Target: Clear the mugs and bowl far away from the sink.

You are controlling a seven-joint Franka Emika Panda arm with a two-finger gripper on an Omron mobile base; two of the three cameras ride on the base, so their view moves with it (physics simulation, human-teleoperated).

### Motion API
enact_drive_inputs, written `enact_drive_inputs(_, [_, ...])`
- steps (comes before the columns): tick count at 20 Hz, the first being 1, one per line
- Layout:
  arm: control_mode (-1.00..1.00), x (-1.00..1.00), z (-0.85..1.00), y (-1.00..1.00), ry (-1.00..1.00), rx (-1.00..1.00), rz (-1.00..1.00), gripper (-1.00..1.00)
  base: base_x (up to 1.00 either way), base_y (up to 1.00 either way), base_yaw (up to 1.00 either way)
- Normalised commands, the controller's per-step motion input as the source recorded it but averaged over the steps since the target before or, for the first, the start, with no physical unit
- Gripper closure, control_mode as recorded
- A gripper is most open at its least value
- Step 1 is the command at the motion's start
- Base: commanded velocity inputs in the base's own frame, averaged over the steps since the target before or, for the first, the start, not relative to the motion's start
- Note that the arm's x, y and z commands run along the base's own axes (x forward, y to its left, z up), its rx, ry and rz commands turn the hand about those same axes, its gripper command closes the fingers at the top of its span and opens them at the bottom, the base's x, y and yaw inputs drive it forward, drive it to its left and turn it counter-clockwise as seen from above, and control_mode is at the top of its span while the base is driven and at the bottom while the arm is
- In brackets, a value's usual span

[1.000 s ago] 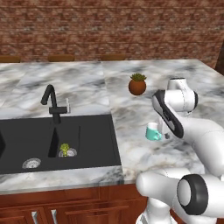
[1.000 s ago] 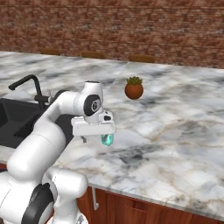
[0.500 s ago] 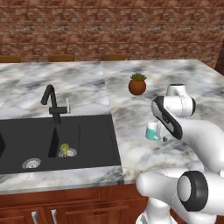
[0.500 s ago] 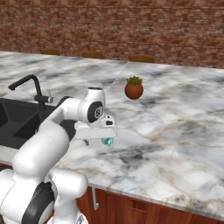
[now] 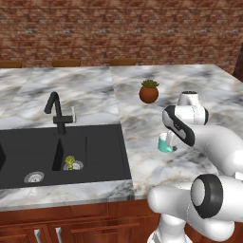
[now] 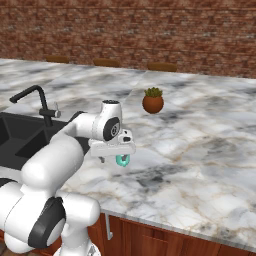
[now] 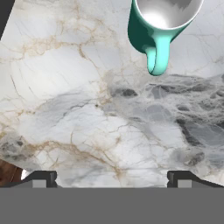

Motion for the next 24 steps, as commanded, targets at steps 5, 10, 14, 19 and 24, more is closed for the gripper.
enact_drive_inputs(5, [-1.00, 0.23, -0.12, 0.00, -0.07, 0.00, 0.00, -1.00, 0.00, 0.00, 0.00])
enact_drive_inputs(10, [-1.00, 0.11, -0.23, 0.00, -0.07, 0.04, 0.00, -1.00, 0.00, 0.00, 0.00])
enact_drive_inputs(14, [-1.00, 0.13, -0.26, -0.02, -0.06, 0.04, 0.00, -1.00, 0.00, 0.00, 0.00])
enact_drive_inputs(19, [-1.00, 0.20, -0.25, -0.02, -0.06, 0.03, 0.00, -1.00, 0.00, 0.00, 0.00])
enact_drive_inputs(24, [-1.00, 0.21, -0.21, -0.12, -0.07, 0.01, 0.00, -1.00, 0.00, 0.00, 0.00])
